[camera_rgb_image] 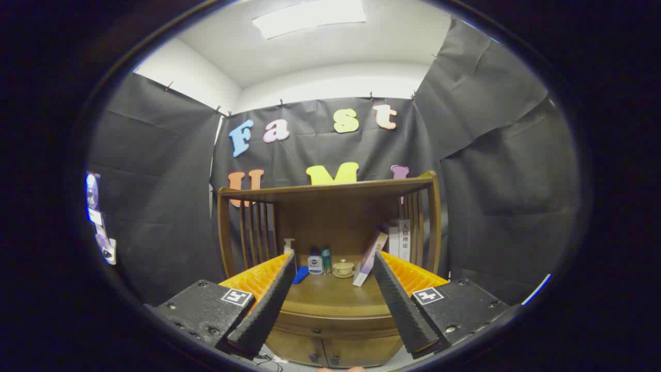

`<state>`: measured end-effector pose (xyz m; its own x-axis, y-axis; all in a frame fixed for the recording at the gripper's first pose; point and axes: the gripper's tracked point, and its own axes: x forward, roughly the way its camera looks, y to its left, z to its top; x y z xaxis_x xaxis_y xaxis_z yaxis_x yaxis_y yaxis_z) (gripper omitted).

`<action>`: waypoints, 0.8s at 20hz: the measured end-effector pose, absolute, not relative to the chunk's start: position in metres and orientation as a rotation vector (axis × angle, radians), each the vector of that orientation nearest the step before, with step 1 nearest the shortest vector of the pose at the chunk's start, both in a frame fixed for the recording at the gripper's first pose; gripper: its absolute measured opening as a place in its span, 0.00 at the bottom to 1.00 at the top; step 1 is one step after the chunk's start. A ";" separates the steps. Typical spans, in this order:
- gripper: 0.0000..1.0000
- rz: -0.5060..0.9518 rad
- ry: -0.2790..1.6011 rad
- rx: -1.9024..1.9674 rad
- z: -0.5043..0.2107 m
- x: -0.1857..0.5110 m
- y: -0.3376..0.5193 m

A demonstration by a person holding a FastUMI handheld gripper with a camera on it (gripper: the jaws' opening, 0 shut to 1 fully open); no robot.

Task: Pull open the drawer, take out the items inside it, and place them on the countertop above the cabinet.

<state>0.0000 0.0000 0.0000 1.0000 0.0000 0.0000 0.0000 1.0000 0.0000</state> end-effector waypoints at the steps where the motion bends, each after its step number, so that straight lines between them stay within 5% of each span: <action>1: 0.98 -0.003 -0.006 0.006 0.002 0.000 0.000; 16: 0.98 -0.008 0.008 0.020 -0.010 0.012 0.016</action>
<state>0.0118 0.0163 -0.0098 0.9999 -0.0082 -0.0079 0.0083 0.9998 0.0199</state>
